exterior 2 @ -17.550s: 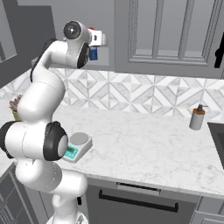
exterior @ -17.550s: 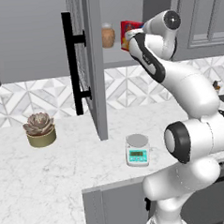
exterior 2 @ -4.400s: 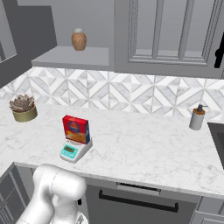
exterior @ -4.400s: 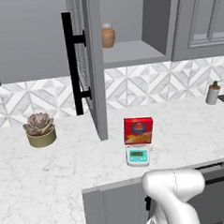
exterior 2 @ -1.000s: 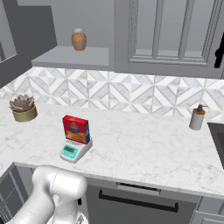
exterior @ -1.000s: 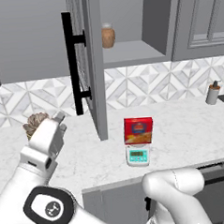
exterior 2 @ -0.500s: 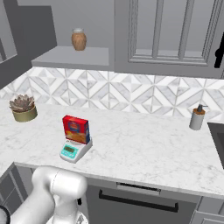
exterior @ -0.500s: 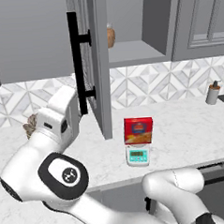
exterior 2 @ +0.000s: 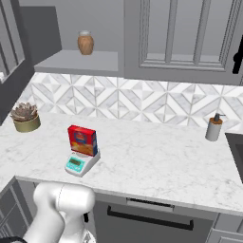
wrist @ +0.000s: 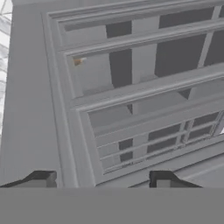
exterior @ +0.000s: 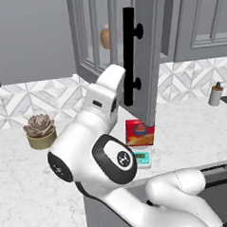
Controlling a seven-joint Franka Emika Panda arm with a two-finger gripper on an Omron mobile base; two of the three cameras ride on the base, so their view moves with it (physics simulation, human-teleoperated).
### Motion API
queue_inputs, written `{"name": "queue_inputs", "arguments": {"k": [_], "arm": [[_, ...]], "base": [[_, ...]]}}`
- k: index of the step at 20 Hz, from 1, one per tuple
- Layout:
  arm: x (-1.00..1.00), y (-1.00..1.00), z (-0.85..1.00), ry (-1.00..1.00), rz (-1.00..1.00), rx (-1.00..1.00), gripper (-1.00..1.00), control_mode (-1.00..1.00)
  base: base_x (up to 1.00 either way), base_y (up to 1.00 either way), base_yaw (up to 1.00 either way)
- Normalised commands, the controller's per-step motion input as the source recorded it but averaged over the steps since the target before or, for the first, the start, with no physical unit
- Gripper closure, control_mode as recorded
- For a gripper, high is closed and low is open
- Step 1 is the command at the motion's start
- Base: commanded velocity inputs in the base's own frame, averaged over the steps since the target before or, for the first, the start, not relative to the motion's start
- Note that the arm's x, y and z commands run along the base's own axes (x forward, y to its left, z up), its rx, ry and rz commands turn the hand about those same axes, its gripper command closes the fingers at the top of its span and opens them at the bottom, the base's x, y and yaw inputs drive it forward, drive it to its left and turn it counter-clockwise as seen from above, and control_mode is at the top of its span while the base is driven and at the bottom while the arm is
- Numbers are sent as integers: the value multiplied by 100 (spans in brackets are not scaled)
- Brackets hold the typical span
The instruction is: Pick the boxed food and place it on the digital scale for weighing, and close the cabinet.
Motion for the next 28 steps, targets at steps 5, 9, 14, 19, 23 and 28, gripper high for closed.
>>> {"name": "queue_inputs", "arguments": {"k": [5, 9, 14, 19, 23, 28], "arm": [[14, -100, 35, 4, 4, 7, -100, -100], [73, -100, 18, 17, 9, 9, -100, -100], [71, -100, 13, 14, 11, 10, -100, -100], [92, -76, 1, 10, 16, 10, -100, -100], [96, -32, 0, 8, 19, 5, -100, -100], [95, -4, 0, 1, 17, 1, -100, -100]], "base": [[0, 0, 0], [0, 0, 0], [0, 0, 0], [0, 0, 0], [0, 0, 0], [0, 0, 0]]}}
